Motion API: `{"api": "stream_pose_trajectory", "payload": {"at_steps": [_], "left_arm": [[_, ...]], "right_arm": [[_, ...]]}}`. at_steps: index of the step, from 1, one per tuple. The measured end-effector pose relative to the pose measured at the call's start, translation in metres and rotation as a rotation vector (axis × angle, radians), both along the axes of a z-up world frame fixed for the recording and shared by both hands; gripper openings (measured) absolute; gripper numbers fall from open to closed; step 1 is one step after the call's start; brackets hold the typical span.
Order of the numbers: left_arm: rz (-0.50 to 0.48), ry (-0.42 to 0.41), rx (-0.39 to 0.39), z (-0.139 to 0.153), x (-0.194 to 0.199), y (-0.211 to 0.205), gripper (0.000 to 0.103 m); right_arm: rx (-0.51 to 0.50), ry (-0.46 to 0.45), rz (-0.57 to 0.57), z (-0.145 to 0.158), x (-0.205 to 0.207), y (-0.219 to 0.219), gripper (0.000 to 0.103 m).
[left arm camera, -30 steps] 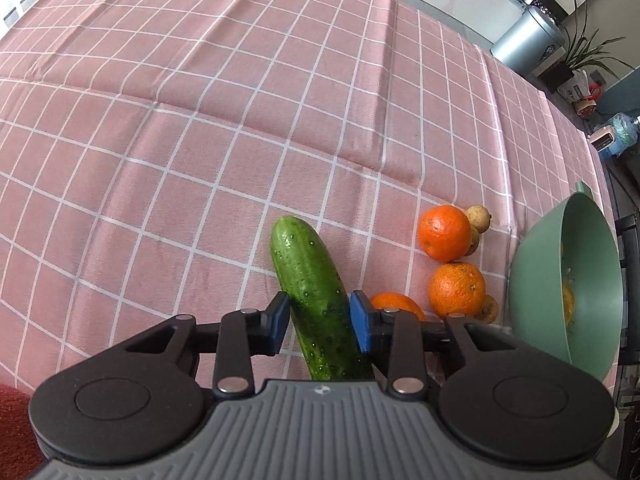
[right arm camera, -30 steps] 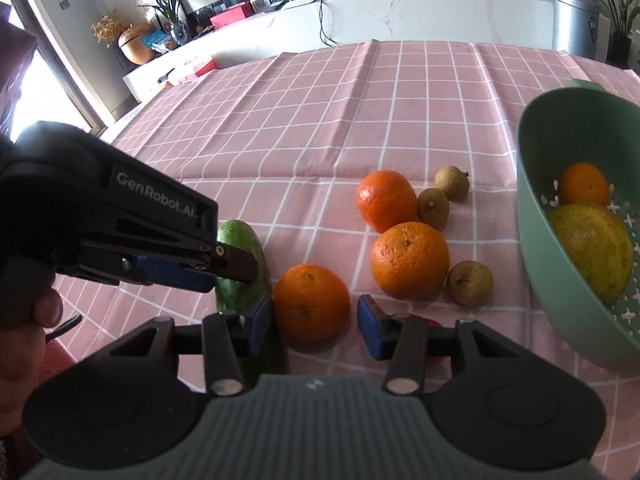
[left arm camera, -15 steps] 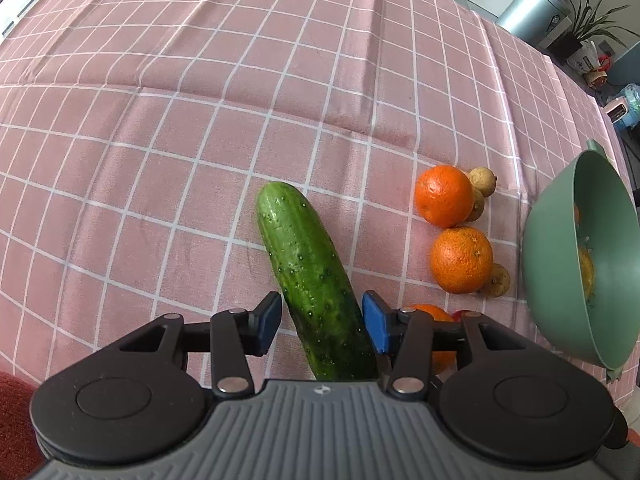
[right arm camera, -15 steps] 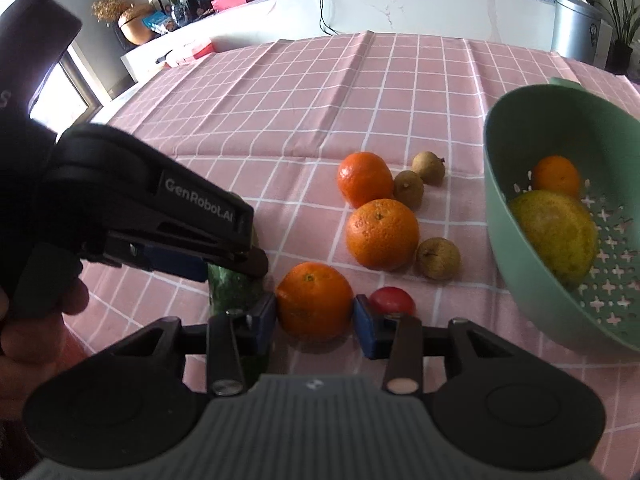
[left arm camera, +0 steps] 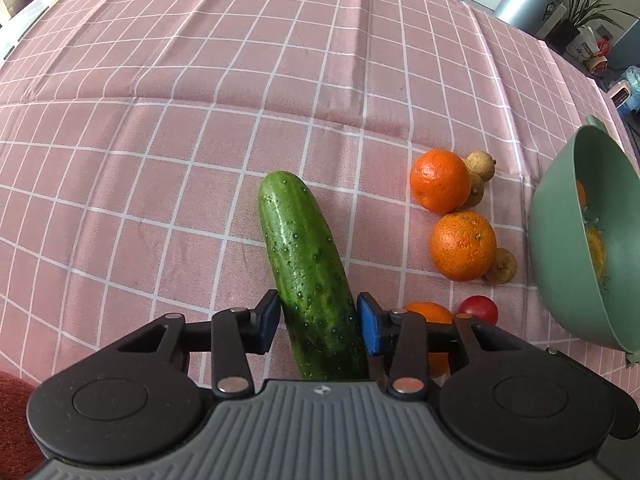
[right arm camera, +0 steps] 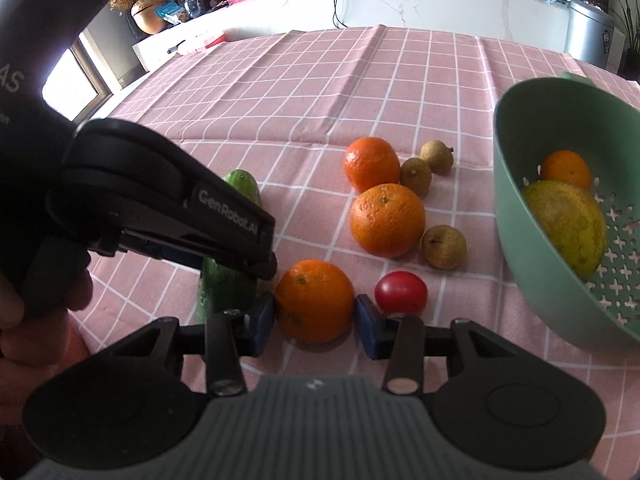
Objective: Organize fruits
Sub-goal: 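Grasp the green cucumber with the left tool while the right tool grasps an orange, then carry the cucumber and orange into the colander and open both tools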
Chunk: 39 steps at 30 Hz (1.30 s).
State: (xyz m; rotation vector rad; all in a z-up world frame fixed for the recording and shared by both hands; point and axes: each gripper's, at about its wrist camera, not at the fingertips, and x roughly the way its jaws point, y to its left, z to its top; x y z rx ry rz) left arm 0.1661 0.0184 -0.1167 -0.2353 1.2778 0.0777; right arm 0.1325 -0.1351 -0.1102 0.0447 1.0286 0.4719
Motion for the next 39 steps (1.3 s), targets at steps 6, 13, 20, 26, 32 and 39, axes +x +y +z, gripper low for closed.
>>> {"api": "stream_pose_trajectory", "payload": {"at_steps": [6, 13, 20, 26, 32, 39], "left_arm": [[-0.002, -0.077, -0.027, 0.022, -0.008, 0.004, 0.044], [-0.084, -0.195, -0.014, 0.054, -0.018, -0.015, 0.043], [-0.147, -0.308, -0.017, 0.089, -0.025, -0.035, 0.043], [-0.187, -0.372, -0.084, 0.121, -0.023, -0.052, 0.043], [-0.265, -0.392, -0.130, 0.143, -0.007, -0.083, 0.043], [-0.332, -0.284, -0.267, 0.132, 0.027, -0.124, 0.043]], "right_arm": [[0.007, -0.032, -0.009, 0.017, -0.009, -0.009, 0.040], [0.004, -0.105, -0.026, 0.046, -0.024, -0.027, 0.040], [0.005, -0.155, -0.060, 0.068, -0.029, -0.052, 0.040], [-0.006, -0.200, -0.041, 0.090, -0.023, -0.073, 0.040], [-0.072, -0.221, -0.026, 0.109, -0.007, -0.092, 0.040], [-0.153, -0.143, -0.007, 0.110, 0.022, -0.129, 0.040]]}}
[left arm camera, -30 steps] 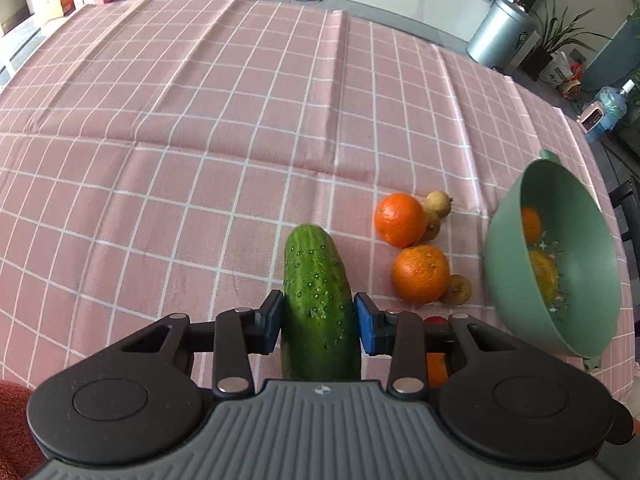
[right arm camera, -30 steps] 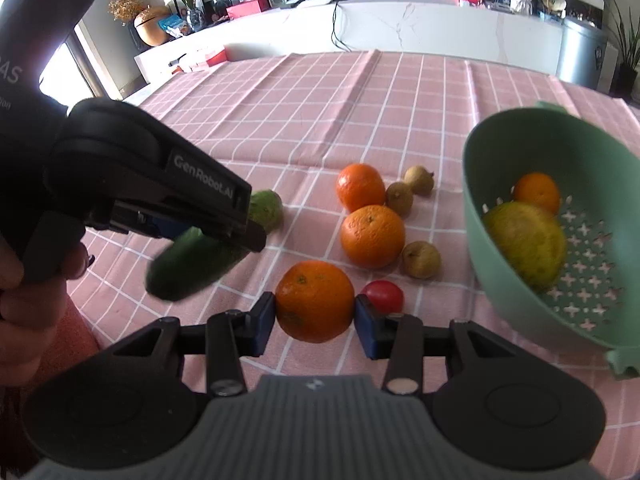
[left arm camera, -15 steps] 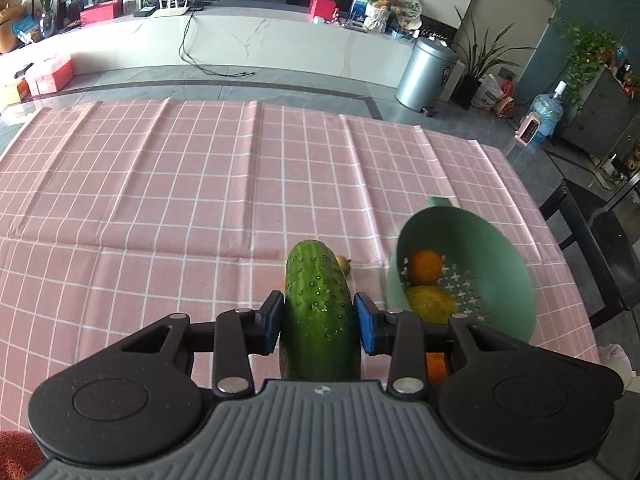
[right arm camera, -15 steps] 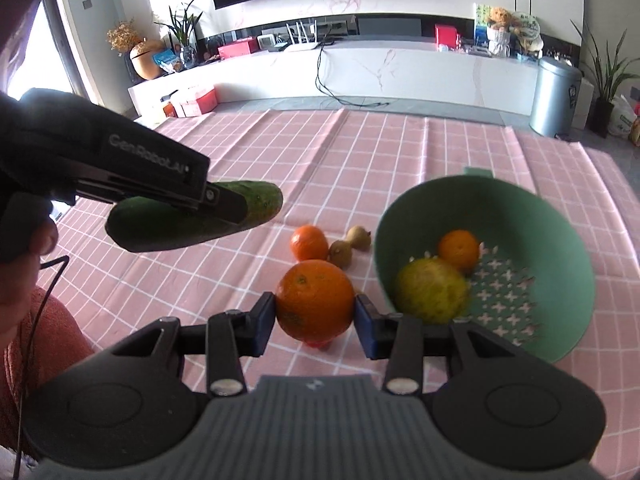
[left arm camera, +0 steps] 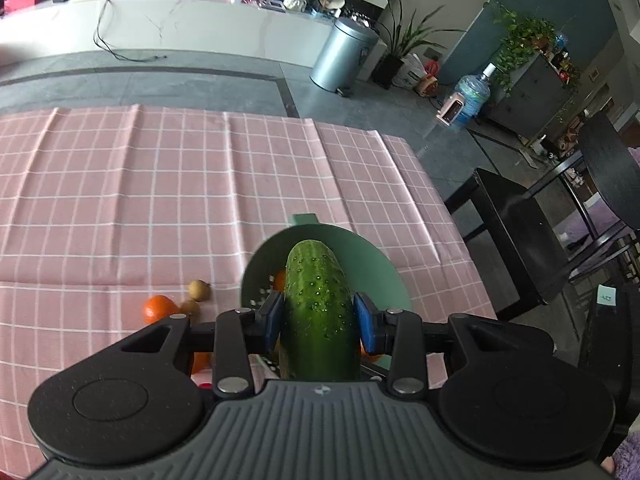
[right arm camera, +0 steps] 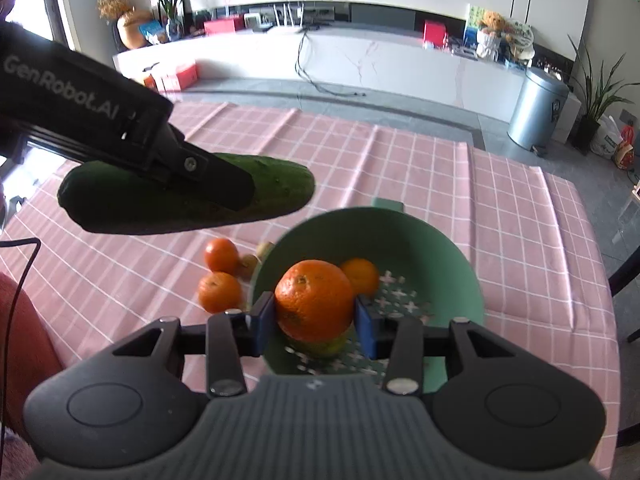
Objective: Organize fruits
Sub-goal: 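Carry the cucumber and orange into the colander and open both tools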
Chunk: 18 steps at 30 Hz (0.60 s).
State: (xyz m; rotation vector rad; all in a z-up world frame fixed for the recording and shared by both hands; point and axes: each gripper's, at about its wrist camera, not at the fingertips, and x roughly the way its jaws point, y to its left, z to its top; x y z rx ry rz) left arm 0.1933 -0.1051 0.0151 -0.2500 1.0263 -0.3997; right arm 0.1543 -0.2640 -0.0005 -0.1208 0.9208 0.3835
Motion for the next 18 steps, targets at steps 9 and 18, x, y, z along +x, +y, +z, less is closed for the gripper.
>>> {"api": "stream_pose_trajectory", "payload": {"at_steps": [9, 18], "left_arm": [[-0.016, 0.169, -0.053, -0.047, 0.038, -0.036, 0.043], [-0.015, 0.254, -0.038, -0.084, 0.054, -0.051, 0.043]], "right_arm": [[-0.151, 0.143, 0.137, -0.019, 0.037, -0.021, 0.040], [-0.173, 0.259, 0.236, -0.044, 0.060, -0.032, 0.039]]}}
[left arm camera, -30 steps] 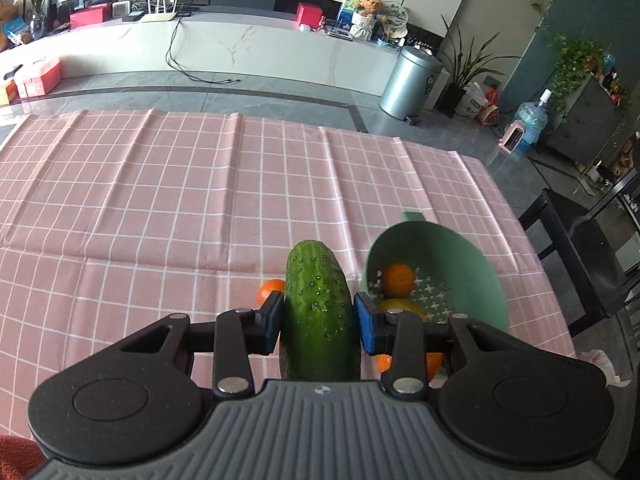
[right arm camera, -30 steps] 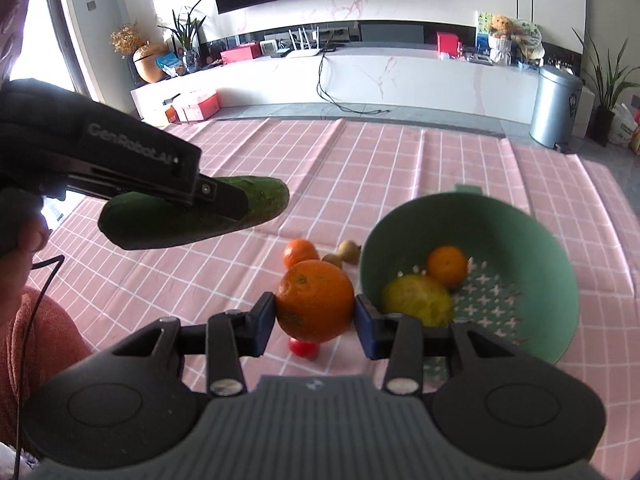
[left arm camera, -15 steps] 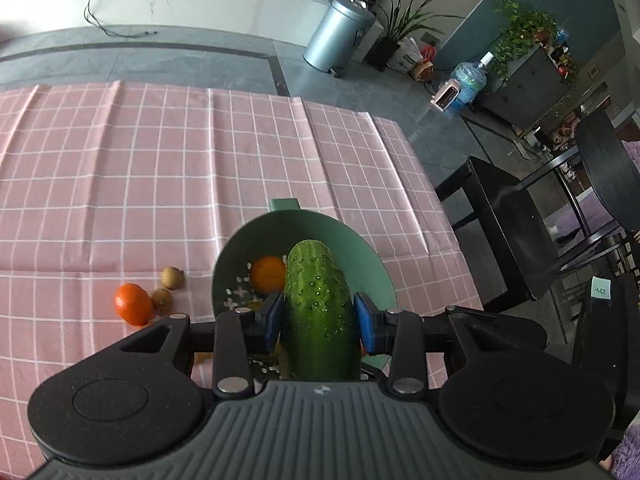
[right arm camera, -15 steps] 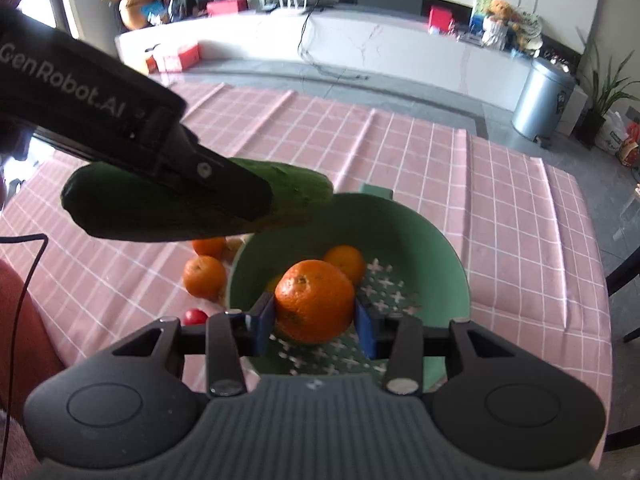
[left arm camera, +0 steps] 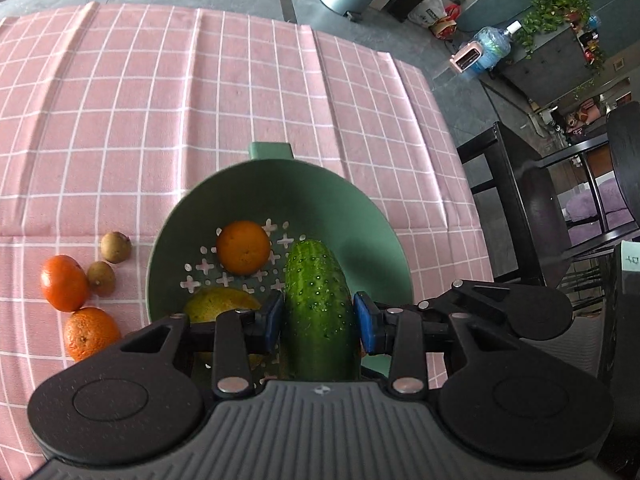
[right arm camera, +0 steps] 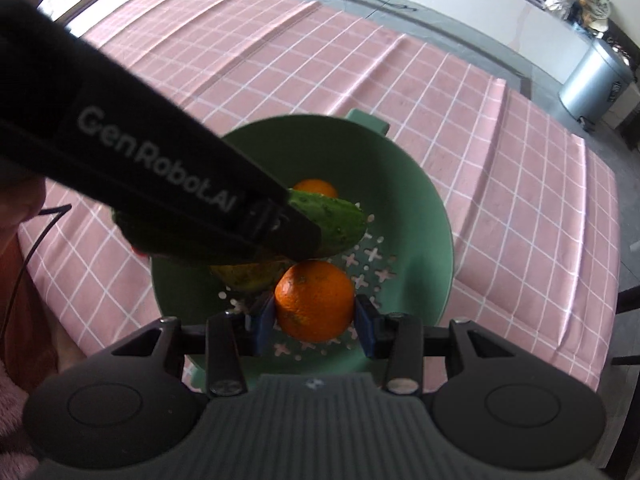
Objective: Organize fruits
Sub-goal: 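Carry the cucumber and orange into the colander and open both tools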
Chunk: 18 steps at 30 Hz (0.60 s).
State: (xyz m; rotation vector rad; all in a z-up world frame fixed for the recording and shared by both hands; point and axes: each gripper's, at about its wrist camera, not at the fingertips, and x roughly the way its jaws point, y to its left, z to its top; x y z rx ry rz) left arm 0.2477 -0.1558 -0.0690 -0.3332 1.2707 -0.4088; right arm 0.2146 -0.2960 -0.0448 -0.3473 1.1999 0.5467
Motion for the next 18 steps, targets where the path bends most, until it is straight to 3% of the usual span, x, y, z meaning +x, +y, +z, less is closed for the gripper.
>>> {"api": "stream_pose_trajectory", "payload": {"at_steps": [7, 18], "left_arm": [[-0.029, 0.024, 0.025, -0.014, 0.005, -0.010, 0.043], [-0.089, 0.049, 0.064, -0.027, 0.006, -0.020, 0.043]], "right_arm": [[-0.033, 0.030, 0.080, -0.016, 0.001, 0.006, 0.040], [-0.051, 0.068, 0.117, -0.031, 0.006, 0.004, 0.040]]}}
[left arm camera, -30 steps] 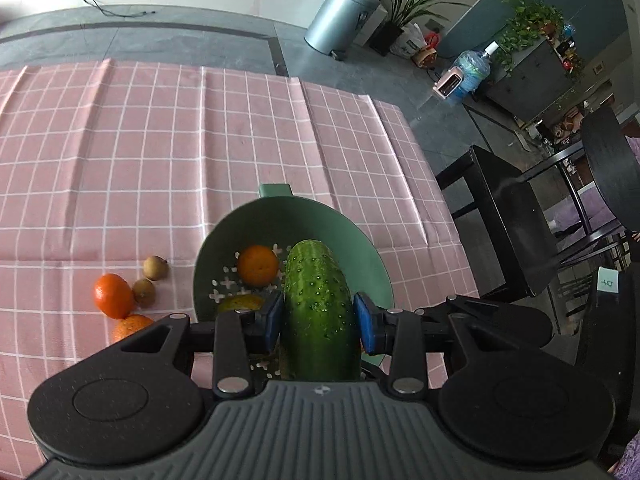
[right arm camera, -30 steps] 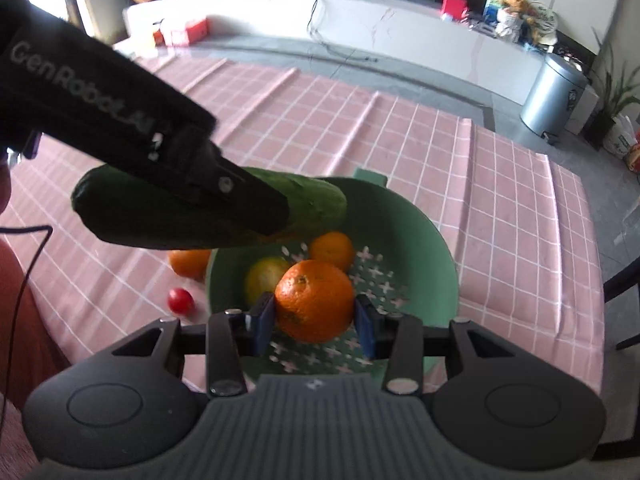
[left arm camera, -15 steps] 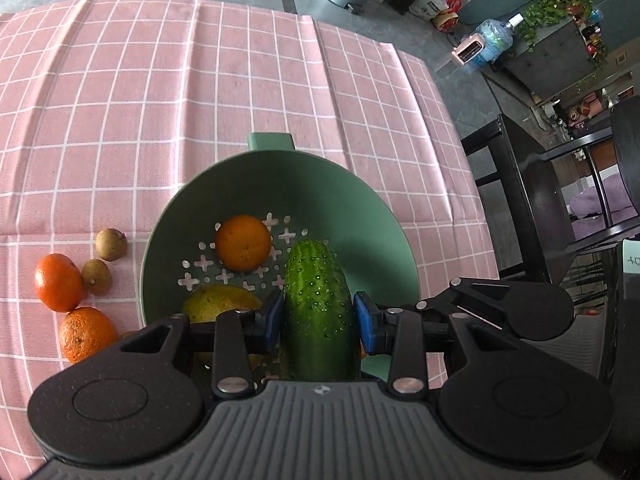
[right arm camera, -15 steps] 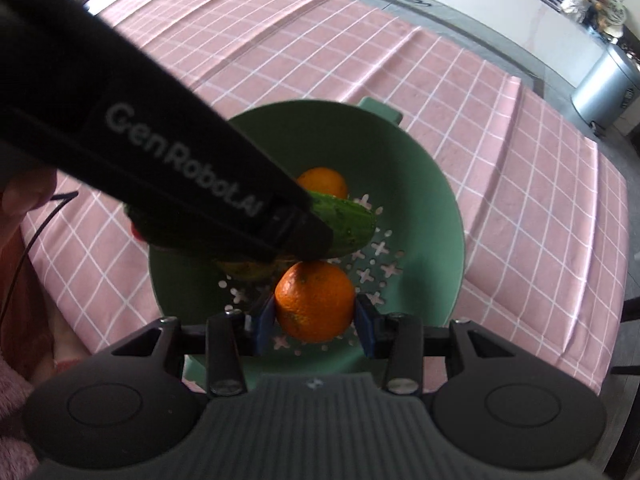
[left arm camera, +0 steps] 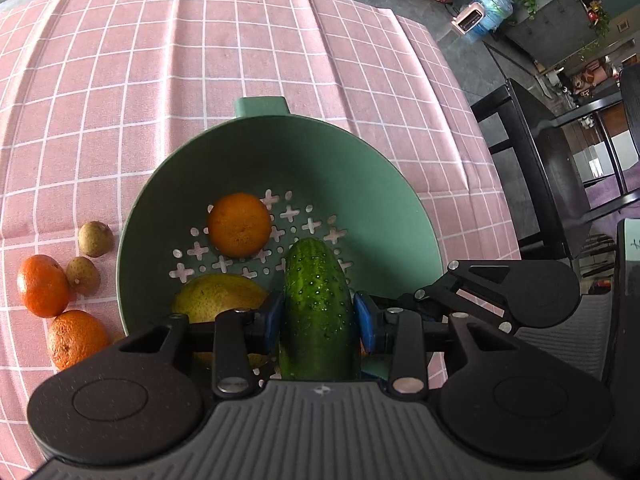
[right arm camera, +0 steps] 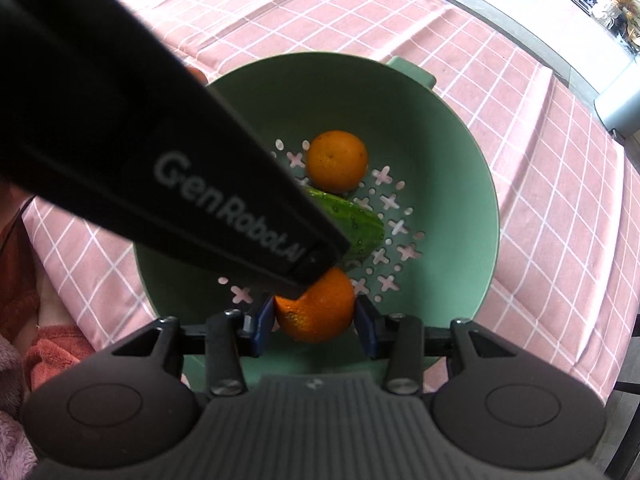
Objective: Organize fruits
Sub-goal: 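Carry the cucumber and orange into the colander and open both tools, then lift both tools out of the colander back toward the loose fruit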
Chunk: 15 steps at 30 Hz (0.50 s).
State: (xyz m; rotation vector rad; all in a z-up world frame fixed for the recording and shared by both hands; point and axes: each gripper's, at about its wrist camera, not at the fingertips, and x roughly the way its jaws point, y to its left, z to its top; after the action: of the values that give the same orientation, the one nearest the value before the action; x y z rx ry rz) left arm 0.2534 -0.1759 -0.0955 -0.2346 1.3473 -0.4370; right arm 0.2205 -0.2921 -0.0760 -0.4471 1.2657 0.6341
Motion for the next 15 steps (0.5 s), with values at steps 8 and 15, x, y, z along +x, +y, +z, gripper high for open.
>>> {"api": "stream_pose_trajectory", "payload": {"at_steps": [8, 15], "left_arm": [[-0.042, 0.020, -0.004, -0.004, -0.003, -0.005, 0.047], [-0.045, 0.003, -0.005, 0.006, -0.010, 0.000, 0.057]], "right_arm": [[-0.023, 0.034, -0.016, 0.001, 0.009, 0.004, 0.041], [-0.062, 0.013, -0.027, 0.020, 0.012, 0.011, 0.053]]}}
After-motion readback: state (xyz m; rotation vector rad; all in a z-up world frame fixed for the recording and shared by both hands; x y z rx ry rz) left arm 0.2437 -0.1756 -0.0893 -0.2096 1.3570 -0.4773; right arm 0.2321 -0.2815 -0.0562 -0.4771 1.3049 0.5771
